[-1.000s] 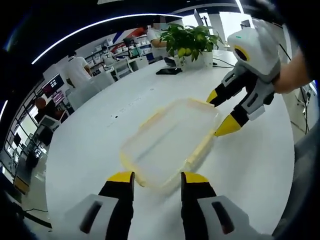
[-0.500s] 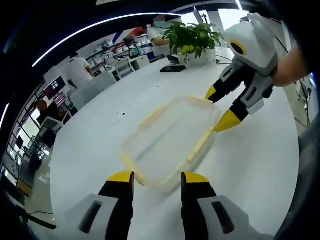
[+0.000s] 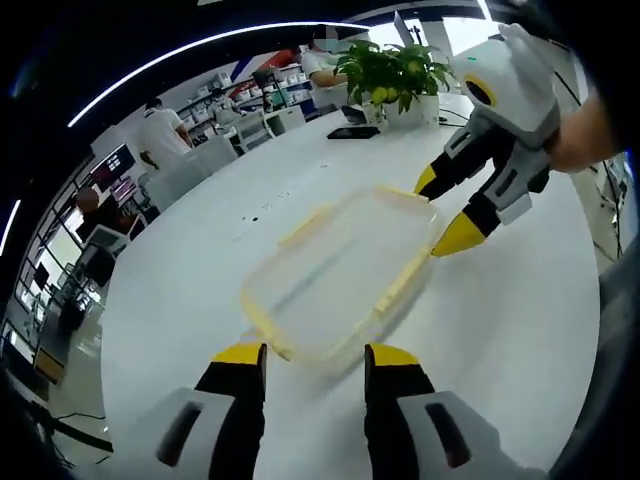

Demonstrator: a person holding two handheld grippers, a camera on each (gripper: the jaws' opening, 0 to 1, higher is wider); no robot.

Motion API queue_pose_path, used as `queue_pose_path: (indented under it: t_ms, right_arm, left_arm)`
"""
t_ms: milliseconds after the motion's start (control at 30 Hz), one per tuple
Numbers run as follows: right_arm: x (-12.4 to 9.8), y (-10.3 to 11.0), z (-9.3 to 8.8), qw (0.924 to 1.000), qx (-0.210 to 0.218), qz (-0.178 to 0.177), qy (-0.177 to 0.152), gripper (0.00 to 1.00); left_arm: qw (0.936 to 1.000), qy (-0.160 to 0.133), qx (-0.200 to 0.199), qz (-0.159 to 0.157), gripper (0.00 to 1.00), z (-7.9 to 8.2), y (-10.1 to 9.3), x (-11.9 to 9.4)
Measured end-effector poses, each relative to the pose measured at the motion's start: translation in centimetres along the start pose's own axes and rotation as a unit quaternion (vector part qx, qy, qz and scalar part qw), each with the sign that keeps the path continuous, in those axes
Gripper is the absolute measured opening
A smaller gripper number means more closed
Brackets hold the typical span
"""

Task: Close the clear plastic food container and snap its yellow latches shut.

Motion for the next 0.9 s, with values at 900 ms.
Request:
queue_pose_path:
  t_ms: [900]
  right_arm:
    - [-9.0,4.0,-1.3,0.991,0.117,-0.062,-0.017,0.45]
  left_arm:
    - [0.9816,-0.033,-0.175,0.07,0.37,-4.7,0.3,-11.1]
Point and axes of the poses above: the point that each gripper's makers call its tool centre point, and the gripper's own axes: x roughly forward along the fingers, y roughly to its left, z roughly out of its top, the point moved 1 cm from there along -x, roughly backward along the fingers, and after that the axes turned 13 degrees about -x, right-handed, at the moved point
